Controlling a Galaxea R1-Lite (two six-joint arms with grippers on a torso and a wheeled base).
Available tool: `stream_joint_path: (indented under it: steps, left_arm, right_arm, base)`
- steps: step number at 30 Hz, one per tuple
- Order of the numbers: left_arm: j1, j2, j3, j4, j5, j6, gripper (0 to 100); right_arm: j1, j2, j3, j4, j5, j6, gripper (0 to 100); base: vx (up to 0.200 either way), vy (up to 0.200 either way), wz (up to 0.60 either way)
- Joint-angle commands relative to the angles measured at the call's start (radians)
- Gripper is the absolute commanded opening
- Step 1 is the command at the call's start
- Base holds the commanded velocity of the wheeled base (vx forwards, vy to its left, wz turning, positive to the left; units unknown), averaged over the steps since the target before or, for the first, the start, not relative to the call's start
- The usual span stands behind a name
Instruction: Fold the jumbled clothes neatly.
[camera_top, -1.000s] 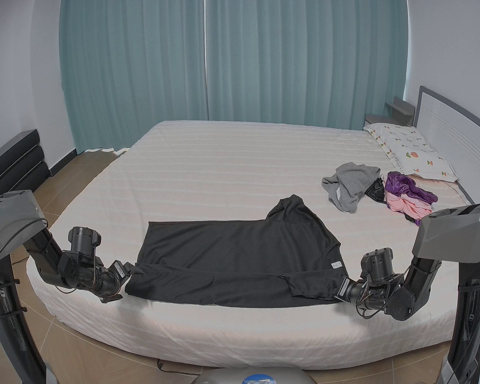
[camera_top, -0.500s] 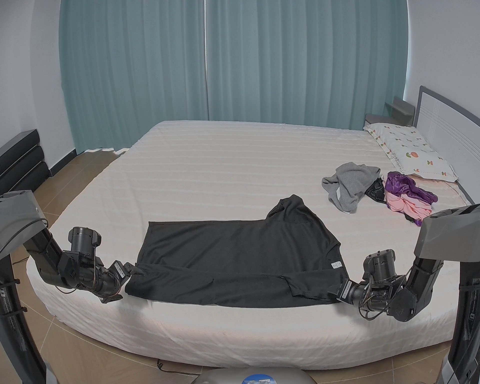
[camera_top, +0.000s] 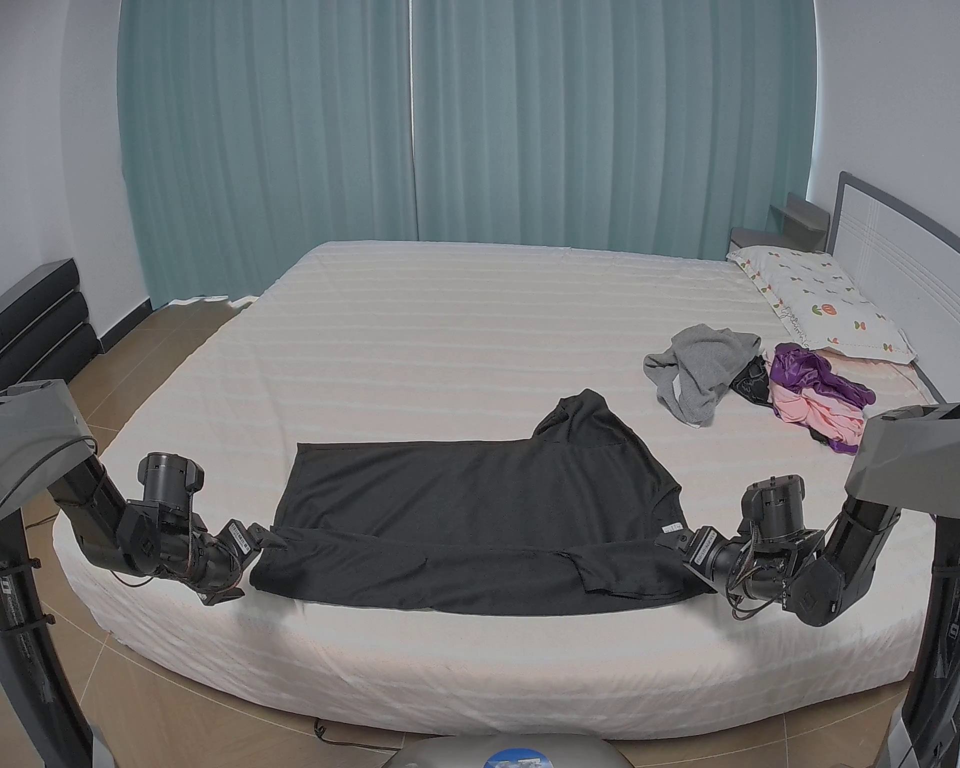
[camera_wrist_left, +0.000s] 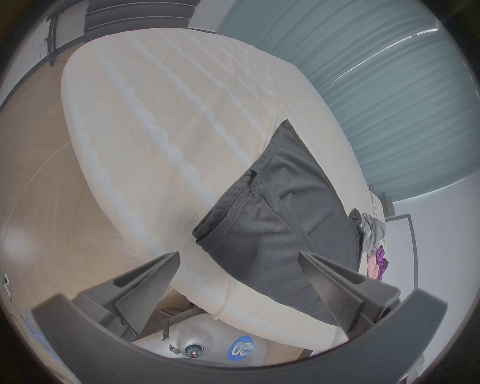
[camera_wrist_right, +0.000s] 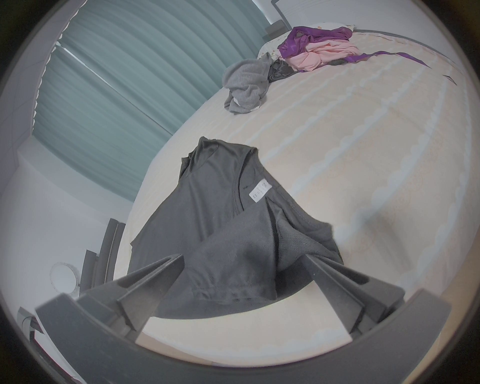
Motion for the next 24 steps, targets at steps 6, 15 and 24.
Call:
stream_joint_path:
  steps: [6,15,24]
  left_arm:
    - [0.007,-0.018,-0.008,-0.001,0.000,-0.013,100]
    - [0.018,-0.025,-0.017,0.001,0.002,-0.012,100]
    - [0.017,-0.037,-0.039,0.003,0.011,-0.068,100]
  right_arm:
    - [-0.012,-0.010,-0.018,-0.001,-0.001,0.007,100]
    - [-0.012,-0.001,-0.018,0.000,-0.001,0.007,100]
    - [-0.012,-0.001,-0.018,-0.001,-0.001,0.007,100]
  base:
    - [0.200,0.000,0.00]
    - [0.044,0.000,0.00]
    - [0.000,0.000,0.00]
